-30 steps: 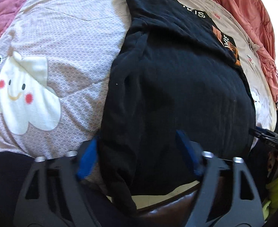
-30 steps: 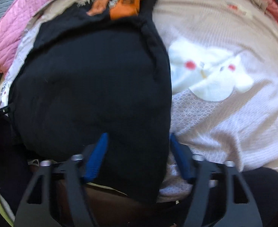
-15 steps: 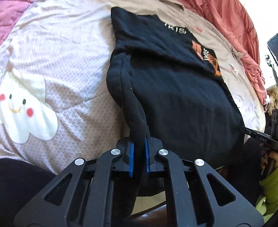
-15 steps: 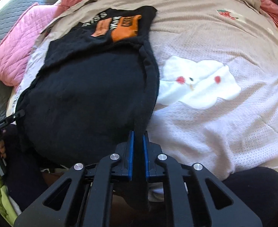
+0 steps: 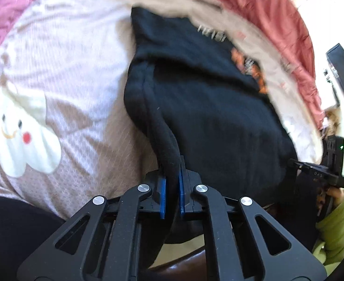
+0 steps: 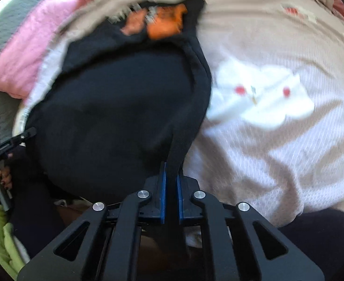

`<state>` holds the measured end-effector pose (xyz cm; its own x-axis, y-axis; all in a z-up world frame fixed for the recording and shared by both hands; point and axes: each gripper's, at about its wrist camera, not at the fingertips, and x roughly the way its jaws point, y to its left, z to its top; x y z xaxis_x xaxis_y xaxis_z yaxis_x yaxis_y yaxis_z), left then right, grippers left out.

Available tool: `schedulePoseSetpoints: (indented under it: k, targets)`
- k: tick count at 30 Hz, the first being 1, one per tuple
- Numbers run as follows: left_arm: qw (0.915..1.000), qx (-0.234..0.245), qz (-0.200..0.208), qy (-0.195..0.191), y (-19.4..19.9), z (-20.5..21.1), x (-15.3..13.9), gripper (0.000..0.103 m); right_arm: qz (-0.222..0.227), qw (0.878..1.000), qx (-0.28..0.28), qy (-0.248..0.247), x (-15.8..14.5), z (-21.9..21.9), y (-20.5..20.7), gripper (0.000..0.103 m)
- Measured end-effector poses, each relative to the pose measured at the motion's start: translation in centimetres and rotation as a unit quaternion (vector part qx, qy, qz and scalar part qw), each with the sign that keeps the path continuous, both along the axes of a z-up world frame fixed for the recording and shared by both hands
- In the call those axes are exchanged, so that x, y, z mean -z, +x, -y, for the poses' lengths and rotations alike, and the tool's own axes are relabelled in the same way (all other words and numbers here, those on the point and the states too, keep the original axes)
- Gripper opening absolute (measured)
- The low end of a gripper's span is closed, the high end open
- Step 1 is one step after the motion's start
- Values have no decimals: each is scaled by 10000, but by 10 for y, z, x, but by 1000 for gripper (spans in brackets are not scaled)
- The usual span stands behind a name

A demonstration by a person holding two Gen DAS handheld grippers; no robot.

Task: Fold small clothes

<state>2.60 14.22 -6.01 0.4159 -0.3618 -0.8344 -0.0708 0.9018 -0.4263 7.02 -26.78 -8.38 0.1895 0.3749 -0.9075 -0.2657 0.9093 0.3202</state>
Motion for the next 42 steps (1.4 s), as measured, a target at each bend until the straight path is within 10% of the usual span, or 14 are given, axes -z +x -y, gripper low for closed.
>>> schedulePoseSetpoints:
  k: [11,25,29,32,34,42]
  targets:
    - [9949,-589,757,-311,54,-46,-54,2,1121,9893,417,833,-69,9,72,6]
    - [9940,-813,651,322,125,-49,-6,5,1177,9872,949,498,-13,3,140,6]
    - [9936,-874,661,279,124,-54,5,10,1050,9865,1107,591,2,7,146,17]
    - [9925,-863,796,332,111,-55,-5,23,1254,9816,1322,578,-10,23,136,59]
    - [9909,-867,926,445,98,-56,-16,42,1371,9790,1378,619,-19,35,128,59]
    - [9962,-634,536,-261,64,-46,-7,51,990,9924,544,491,-10,24,89,60]
